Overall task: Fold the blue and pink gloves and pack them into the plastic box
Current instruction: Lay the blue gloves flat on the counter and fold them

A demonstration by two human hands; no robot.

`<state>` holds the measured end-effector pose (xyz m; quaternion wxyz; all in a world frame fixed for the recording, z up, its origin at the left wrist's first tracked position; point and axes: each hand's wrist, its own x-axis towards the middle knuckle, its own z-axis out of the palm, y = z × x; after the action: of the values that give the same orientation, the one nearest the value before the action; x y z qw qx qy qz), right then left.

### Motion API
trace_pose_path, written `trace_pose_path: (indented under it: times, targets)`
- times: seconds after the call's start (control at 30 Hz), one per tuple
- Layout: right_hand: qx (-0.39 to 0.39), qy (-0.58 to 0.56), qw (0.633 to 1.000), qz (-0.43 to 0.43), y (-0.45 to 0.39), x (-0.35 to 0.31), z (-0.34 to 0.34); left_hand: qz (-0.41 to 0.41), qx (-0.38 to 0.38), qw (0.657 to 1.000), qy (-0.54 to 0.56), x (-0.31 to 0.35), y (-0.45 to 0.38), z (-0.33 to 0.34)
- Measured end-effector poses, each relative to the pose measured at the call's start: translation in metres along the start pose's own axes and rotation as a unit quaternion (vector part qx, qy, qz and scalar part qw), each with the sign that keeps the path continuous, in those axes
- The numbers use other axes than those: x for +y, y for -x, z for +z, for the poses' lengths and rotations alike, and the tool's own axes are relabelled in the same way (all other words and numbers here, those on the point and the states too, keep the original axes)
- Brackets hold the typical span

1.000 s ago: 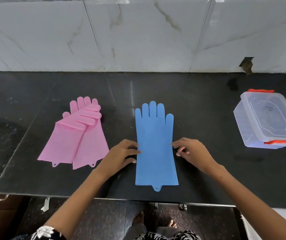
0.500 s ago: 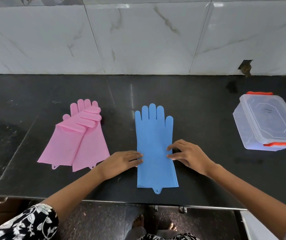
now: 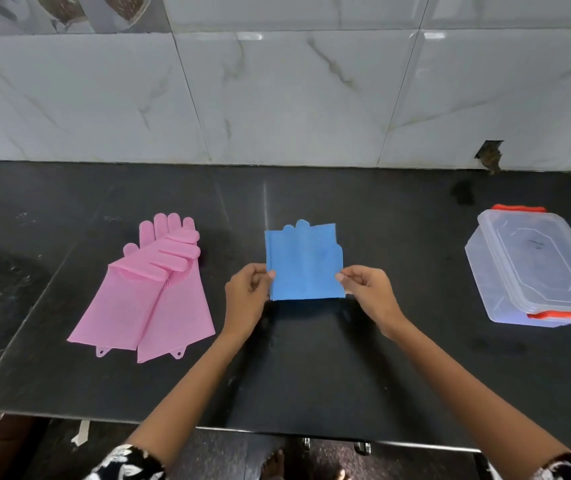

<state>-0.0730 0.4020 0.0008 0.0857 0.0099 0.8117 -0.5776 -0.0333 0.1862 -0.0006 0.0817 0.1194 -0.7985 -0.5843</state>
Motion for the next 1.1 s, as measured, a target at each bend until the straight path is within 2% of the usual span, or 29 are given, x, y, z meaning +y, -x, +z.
trace_pose_path:
  times: [0.1,0.17,0.3,0.43,0.63,0.77,0.87,0.97,1.1]
  targets:
    - [0.034,0.08,0.995,0.04,-0.002,0.009,0.012,-0.091,0.038,0.995,-0.03,-0.01,-0.004,0.019]
    - [0.04,0.095,0.994,0.046,0.001,0.017,0.015,-0.081,0.049,0.995,-0.034,-0.018,0.006,0.027]
    - [0.051,0.106,0.992,0.038,0.005,0.023,0.016,0.017,0.056,0.995,-0.076,-0.029,0.022,0.029]
    - [0.055,0.112,0.992,0.016,0.007,0.021,0.02,0.132,0.068,0.967,-0.208,-0.033,0.023,0.024]
    - [0.07,0.19,0.974,-0.105,0.008,0.017,0.016,0.227,0.01,0.934,-0.277,-0.031,0.002,0.014]
    - [0.083,0.259,0.958,-0.095,0.005,0.015,0.016,0.196,-0.001,0.944,-0.266,-0.028,-0.011,0.019]
    - [0.105,0.298,0.946,-0.072,-0.003,0.007,0.02,0.143,0.044,0.963,-0.224,-0.02,-0.017,0.028]
    - [0.116,0.335,0.933,-0.054,-0.013,-0.002,0.024,0.112,0.084,0.965,-0.221,-0.014,-0.024,0.034]
    - [0.141,0.31,0.94,-0.034,-0.021,-0.001,0.029,0.087,0.093,0.96,-0.251,-0.012,-0.034,0.042]
